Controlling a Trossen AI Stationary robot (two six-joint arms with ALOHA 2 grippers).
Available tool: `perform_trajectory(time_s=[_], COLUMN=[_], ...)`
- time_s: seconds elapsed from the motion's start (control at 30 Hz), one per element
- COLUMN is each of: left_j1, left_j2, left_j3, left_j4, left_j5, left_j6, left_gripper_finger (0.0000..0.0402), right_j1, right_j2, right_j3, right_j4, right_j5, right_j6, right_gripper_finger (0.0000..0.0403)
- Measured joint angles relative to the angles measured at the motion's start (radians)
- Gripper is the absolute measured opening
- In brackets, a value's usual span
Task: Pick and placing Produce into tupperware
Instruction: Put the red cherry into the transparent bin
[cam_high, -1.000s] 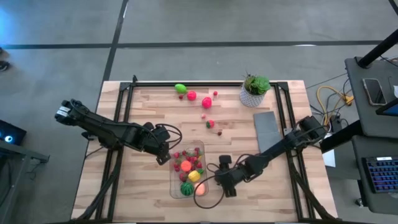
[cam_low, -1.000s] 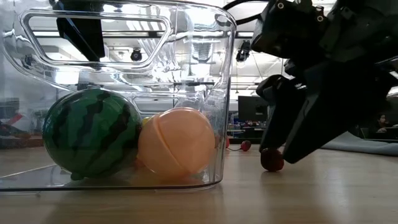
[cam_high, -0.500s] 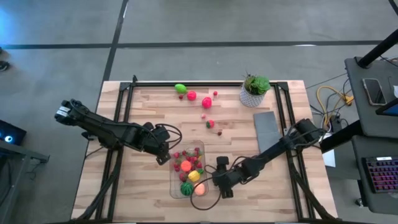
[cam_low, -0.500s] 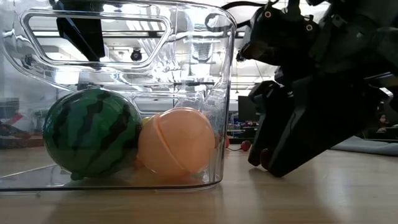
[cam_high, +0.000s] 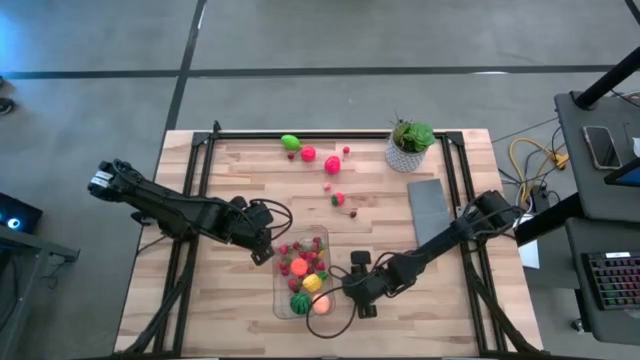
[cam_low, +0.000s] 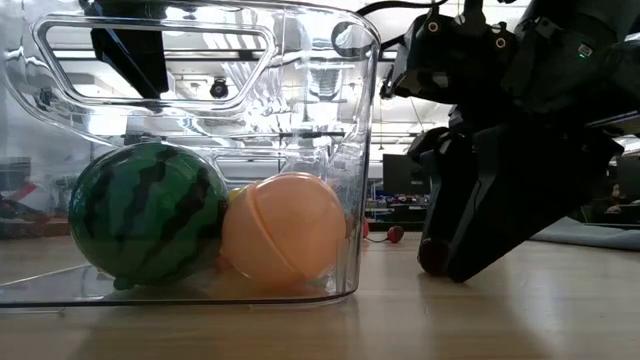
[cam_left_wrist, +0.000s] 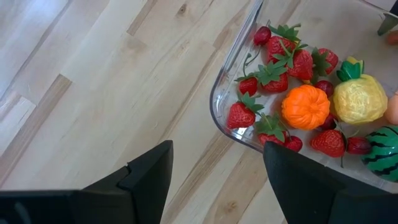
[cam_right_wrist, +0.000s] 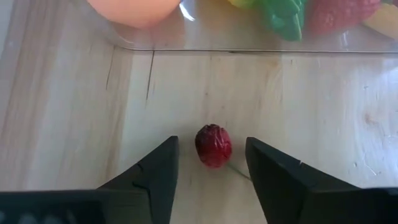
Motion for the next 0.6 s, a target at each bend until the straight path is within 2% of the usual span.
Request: perform_trajectory(time_s=[0.23,0.6], left_j1=[0.0,0.0], left_j2=[0.0,0.0], left_j3=[0.0,0.0], left_j4=[0.001,0.002], left_j5=[0.0,0.0], left_j6=[0.0,0.0], left_gripper_finger=[0.0235,0.0235], right_j1=[0.0,0.0], right_j2=[0.0,-0.002], right_j3=[0.001,0.0], right_j4=[-0.003,-0.009], right_j5=[-0.003,0.011], right_j6=[0.003,0.114], right_gripper_finger=[0.0128,0.0059])
